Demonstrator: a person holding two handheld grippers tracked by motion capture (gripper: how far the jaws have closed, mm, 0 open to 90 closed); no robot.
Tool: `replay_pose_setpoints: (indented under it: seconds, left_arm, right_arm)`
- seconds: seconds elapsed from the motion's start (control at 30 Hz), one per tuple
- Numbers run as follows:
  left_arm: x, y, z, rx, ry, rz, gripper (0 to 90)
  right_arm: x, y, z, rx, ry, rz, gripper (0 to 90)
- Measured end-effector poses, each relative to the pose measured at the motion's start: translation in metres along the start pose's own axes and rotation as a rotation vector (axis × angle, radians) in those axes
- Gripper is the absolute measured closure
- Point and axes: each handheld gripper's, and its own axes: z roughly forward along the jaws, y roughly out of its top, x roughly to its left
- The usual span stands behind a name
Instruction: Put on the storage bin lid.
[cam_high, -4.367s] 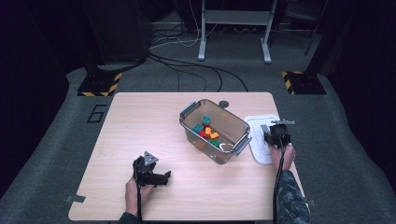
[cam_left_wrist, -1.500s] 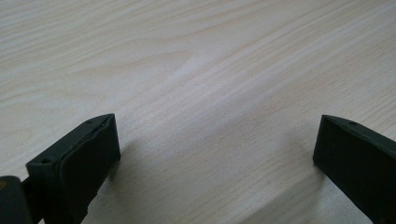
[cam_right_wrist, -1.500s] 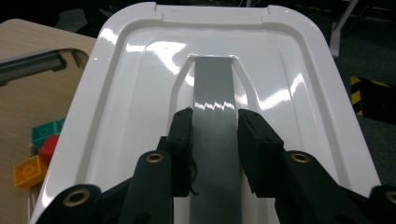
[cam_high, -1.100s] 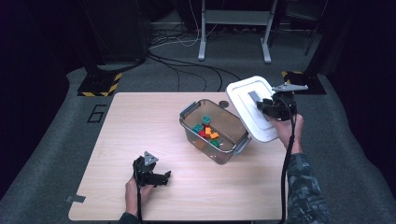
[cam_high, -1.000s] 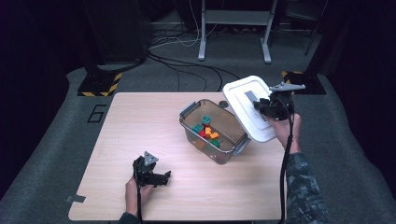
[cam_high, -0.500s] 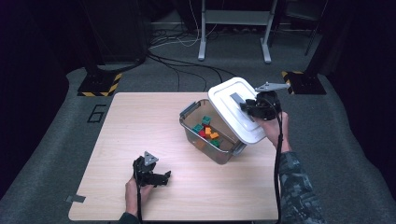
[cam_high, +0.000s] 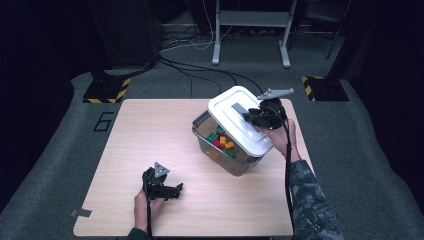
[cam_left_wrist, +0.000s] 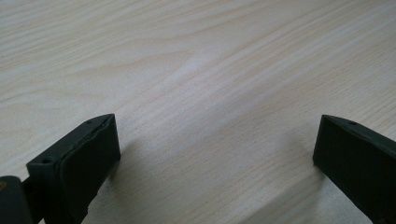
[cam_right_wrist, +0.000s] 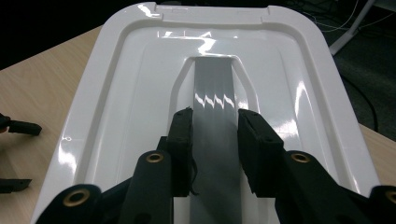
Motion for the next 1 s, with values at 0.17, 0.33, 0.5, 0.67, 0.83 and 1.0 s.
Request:
replay_pose_setpoints:
  seconds: [0.17,0.33,0.5,0.67,0.83,1.0]
  left_arm:
    - [0.0,0.0,0.0,0.0,0.0,0.0,0.2]
    - [0.0,0.0,0.0,0.0,-0.003,-0.002,0.2]
    - [0.0,0.0,0.0,0.0,-0.001,-0.001,0.2]
    - [0.0,0.0,0.0,0.0,-0.001,-0.001,0.2]
    - [0.0,0.0,0.0,-0.005,0.0,-0.007,0.2]
    - [0.0,0.0,0.0,-0.004,0.003,0.0,0.2]
  right_arm:
    - [0.007,0.002,0.01,0.015,0.023,-0.023,66.4]
    - [0.013,0.003,0.021,0.03,0.048,-0.035,66.3]
    - [0.016,0.0,0.033,0.057,0.072,-0.044,66.3]
    - [0.019,-0.003,0.045,0.075,0.099,-0.056,66.3]
    - [0.022,-0.005,0.055,0.103,0.107,-0.068,66.3]
    - [0.027,-0.006,0.062,0.131,0.104,-0.078,66.3]
